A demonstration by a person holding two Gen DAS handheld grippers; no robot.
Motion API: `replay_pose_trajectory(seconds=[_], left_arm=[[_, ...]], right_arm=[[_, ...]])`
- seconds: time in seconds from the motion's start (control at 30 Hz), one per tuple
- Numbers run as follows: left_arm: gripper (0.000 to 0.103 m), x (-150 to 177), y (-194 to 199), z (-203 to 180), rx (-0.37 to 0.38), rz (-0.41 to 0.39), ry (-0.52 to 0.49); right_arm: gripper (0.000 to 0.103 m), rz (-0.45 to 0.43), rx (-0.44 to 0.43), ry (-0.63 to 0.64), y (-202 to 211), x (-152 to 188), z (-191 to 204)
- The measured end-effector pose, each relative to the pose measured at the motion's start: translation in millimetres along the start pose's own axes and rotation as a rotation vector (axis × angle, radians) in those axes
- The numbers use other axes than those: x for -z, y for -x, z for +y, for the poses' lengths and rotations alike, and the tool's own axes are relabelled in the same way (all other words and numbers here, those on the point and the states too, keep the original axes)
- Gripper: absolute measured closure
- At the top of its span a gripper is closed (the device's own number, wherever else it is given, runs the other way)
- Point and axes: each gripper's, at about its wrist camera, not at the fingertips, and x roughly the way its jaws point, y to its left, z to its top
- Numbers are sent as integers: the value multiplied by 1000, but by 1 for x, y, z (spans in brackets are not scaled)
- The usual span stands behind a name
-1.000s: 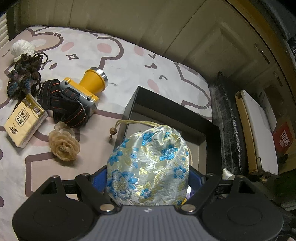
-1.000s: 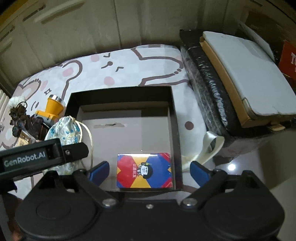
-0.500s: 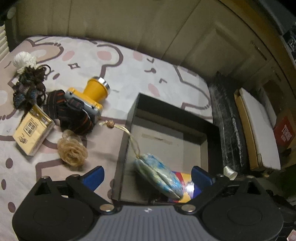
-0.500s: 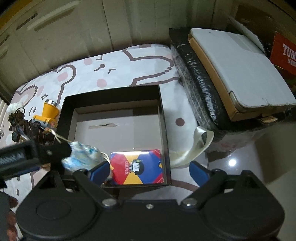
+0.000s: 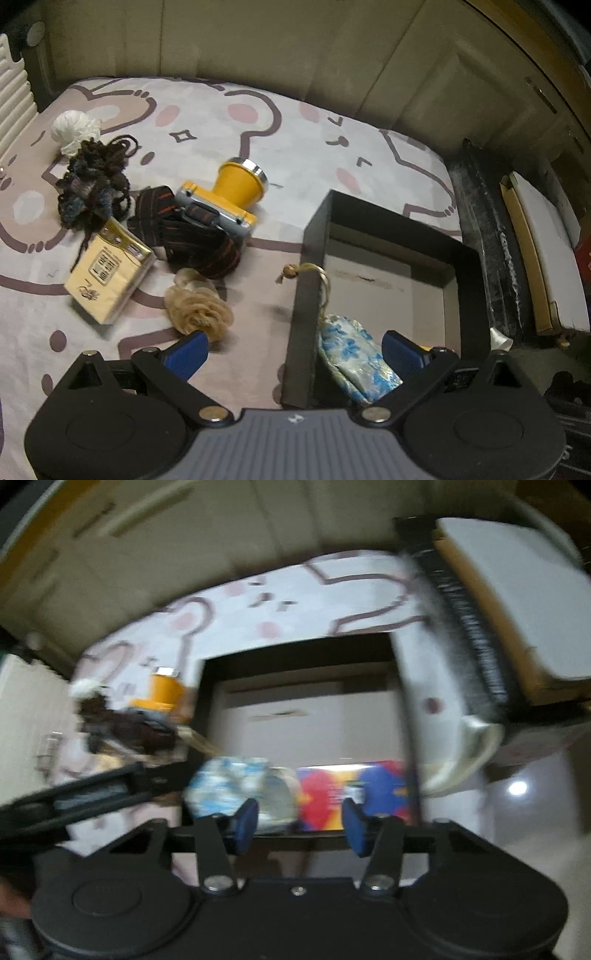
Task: Organize objects
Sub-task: 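Lower the pouch into the black box with the left tool while the right tool releases the card box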
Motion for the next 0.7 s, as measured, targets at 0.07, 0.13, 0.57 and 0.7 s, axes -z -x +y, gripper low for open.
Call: replay_pose_trajectory(seconds=[0.07, 0.13, 0.57, 0.7], left_arm=[[4, -2, 2, 3, -4, -6, -3], [4, -3, 3, 7, -8, -10, -2], [4, -4, -2, 17, -19, 13, -46], [4, -5, 0, 13, -25, 12, -56]], right_arm=[[69, 23, -38, 22, -7, 1, 11], [78, 74, -42, 44, -23, 2, 20], [88, 95, 30, 44, -59, -5, 29], [79, 22, 49, 26, -32, -6, 20]])
